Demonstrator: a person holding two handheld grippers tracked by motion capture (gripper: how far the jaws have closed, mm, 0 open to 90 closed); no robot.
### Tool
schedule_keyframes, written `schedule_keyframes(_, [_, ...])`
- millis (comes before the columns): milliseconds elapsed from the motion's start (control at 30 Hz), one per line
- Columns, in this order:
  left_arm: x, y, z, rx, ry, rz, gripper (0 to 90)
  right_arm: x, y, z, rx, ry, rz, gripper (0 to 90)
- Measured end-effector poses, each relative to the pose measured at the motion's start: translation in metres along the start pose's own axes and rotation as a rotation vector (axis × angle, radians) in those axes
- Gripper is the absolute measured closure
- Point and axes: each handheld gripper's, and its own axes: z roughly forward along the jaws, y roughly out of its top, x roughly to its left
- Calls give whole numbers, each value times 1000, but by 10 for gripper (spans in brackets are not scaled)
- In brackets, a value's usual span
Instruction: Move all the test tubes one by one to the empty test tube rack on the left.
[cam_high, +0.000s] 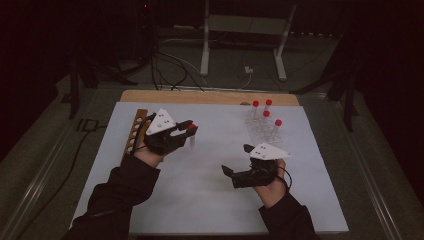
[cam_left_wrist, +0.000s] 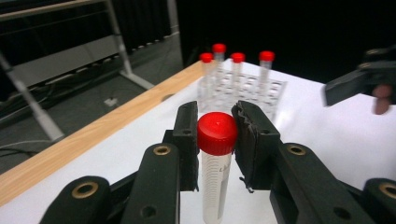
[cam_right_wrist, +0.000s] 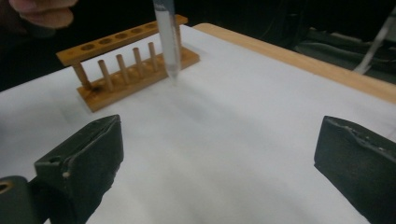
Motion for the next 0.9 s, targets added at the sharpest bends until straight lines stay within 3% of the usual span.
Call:
schedule_keyframes(67, [6, -1, -3, -4, 19, -11, 721, -1, 1, -3, -27, 0, -8, 16])
schedule_keyframes(400, [39, -1, -17, -22, 110, -47, 721, -3, 0, -2, -64, 17, -74, 41])
schedule_keyframes(467, [46, 2, -20, -22, 128, -49, 721, -3, -1, -3, -109, 14, -91, 39])
schedule_keyframes(733, [76, 7, -32, -32, 191, -68, 721, -5, -2, -1, -92, 15, -92, 39])
schedule_keyframes(900, [97, 7, -39, -28, 254, -80, 721, -5, -3, 0, -96, 22, -98, 39])
